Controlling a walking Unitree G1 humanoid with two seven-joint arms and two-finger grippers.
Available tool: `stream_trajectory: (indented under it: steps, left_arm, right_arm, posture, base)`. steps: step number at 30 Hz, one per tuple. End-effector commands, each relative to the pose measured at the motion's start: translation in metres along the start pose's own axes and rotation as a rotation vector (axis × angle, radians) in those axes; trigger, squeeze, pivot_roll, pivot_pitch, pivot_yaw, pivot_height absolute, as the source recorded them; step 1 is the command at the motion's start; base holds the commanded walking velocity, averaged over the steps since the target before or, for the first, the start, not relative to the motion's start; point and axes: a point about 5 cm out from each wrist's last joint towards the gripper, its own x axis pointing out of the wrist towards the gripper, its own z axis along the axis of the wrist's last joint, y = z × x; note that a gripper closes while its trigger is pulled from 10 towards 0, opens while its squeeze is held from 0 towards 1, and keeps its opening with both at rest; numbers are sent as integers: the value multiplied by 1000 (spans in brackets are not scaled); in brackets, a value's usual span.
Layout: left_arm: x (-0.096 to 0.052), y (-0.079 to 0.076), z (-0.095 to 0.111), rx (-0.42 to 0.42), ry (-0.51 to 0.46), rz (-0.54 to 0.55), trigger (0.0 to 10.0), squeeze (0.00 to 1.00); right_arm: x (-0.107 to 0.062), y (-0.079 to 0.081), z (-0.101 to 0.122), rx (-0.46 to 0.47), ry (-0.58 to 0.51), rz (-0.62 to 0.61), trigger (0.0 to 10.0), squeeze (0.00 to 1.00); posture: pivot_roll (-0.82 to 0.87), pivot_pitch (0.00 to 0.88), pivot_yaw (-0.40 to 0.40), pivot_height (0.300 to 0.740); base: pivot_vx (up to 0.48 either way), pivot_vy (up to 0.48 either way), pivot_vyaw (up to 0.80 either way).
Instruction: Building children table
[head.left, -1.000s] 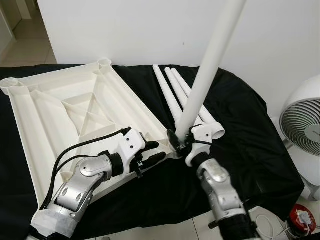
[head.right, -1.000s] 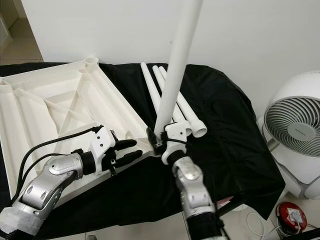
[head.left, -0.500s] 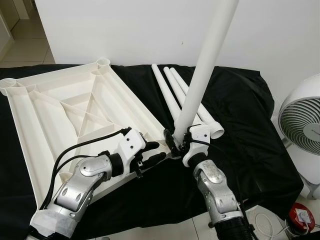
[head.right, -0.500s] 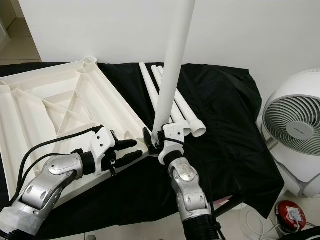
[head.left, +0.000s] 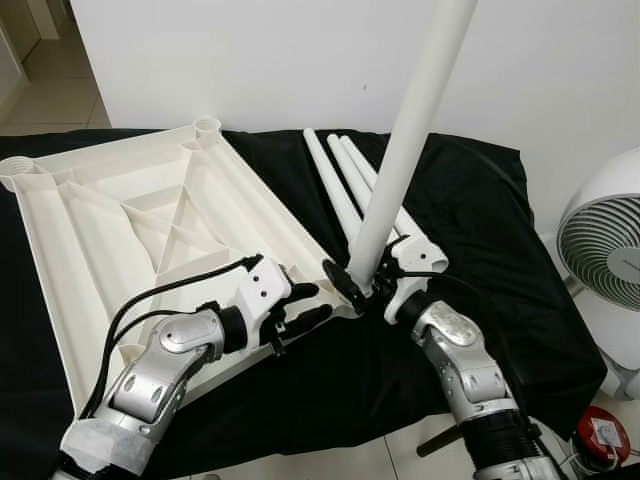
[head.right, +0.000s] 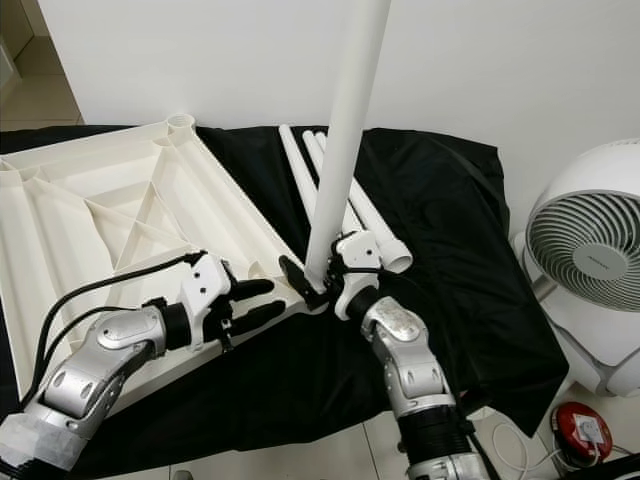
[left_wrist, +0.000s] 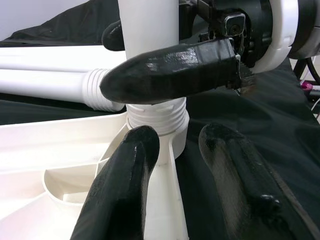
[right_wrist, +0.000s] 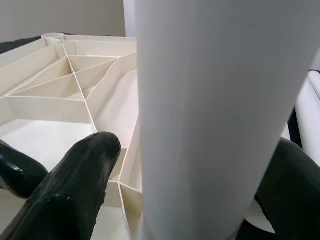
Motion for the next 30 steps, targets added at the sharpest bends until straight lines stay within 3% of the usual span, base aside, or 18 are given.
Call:
stream_trajectory:
  steps: [1,4,8,9,12,13,15,16,24,25,27,28,30]
  left_arm:
    - [1,-2,1,9,3,-46,10000,0]
    - [1,-1,1,12,4,-47,10000,0]
    - [1,-1,1,10,2,-51,10000,0]
    - [1,-1,1,8,0,-54,10000,0]
    - [2,-2,1,8,0,-59,10000,0]
    - [2,-2,1,7,0,-64,10000,0]
    - [2,-3,1,5,0,-69,10000,0]
    - [1,-4,1,3,0,-72,10000,0]
    - [-1,-6,0,-8,4,-79,10000,0]
    - [-2,-7,0,-10,4,-79,10000,0]
    - [-2,-7,0,-11,5,-79,10000,0]
    - [-3,-7,0,-14,5,-76,10000,0]
    - [-3,-7,0,-14,5,-76,10000,0]
  right_arm:
    - [0,-2,-1,-13,9,50,10000,0]
    - [-2,-6,-5,-32,42,151,10000,0]
    - [-3,-11,-8,-30,63,179,10000,0]
    - [-3,-12,-9,-34,68,186,8314,0]
    - [-3,-13,-11,-28,77,197,7608,0]
    - [-3,-14,-13,-26,83,210,1137,0]
    - [-3,-14,-14,-19,87,219,1137,0]
    - [-3,-14,-16,-14,91,228,0,0]
    - [-6,-14,-21,6,98,249,0,0]
    - [-6,-15,-21,11,98,246,4745,0]
    - [-7,-16,-21,9,94,235,4745,0]
    - [-7,-15,-21,16,87,220,10000,0]
    - [-7,-15,-21,16,87,220,10000,0]
  posture:
    - [10,0,-72,740]
    - [8,0,-70,740]
    - [5,0,-69,740]
    - [2,0,-67,740]
    - [1,0,-68,740]
    - [0,0,-67,740]
    - [-1,0,-68,740]
    - [-1,0,-68,740]
    - [-1,0,-64,740]
    - [-1,0,-64,740]
    - [-1,0,-64,740]
    - [-2,0,-64,740]
    - [-2,0,-64,740]
  base:
    - [0,0,0]
    - [0,0,0]
    - [0,0,0]
    - [0,0,0]
    - [0,0,0]
    - [0,0,0]
    - [0,0,0]
    - [0,0,0]
    - [0,0,0]
    - [0,0,0]
    - [0,0,0]
    - [0,0,0]
    - [0,0,0]
